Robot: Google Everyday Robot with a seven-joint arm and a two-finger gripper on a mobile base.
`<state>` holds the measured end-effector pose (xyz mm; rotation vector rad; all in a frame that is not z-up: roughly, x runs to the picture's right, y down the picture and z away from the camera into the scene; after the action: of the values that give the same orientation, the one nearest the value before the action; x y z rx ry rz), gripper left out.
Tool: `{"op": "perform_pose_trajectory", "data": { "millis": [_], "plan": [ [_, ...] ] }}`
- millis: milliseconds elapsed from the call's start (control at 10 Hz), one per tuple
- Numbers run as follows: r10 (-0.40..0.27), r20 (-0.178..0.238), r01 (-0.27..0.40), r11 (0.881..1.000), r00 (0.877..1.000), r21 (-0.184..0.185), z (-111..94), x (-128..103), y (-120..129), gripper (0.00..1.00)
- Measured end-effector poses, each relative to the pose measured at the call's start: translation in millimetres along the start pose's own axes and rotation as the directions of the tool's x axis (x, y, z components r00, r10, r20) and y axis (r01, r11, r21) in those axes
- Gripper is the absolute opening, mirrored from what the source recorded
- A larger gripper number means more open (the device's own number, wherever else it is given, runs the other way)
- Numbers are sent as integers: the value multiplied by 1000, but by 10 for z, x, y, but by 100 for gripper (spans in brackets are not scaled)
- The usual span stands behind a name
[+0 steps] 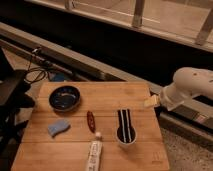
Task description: Move the arm in a circular motion
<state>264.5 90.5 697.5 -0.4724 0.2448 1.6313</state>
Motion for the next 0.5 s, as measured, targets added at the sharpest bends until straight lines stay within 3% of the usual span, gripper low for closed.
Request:
{"op": "perform_pose_trajectory", "data": {
  "millis": [300,500],
  "plan": [
    [-79,71,77,997,994,22,41,-410,61,75],
    [-165,125,161,986,978,42,90,-744,181,75]
  ]
}}
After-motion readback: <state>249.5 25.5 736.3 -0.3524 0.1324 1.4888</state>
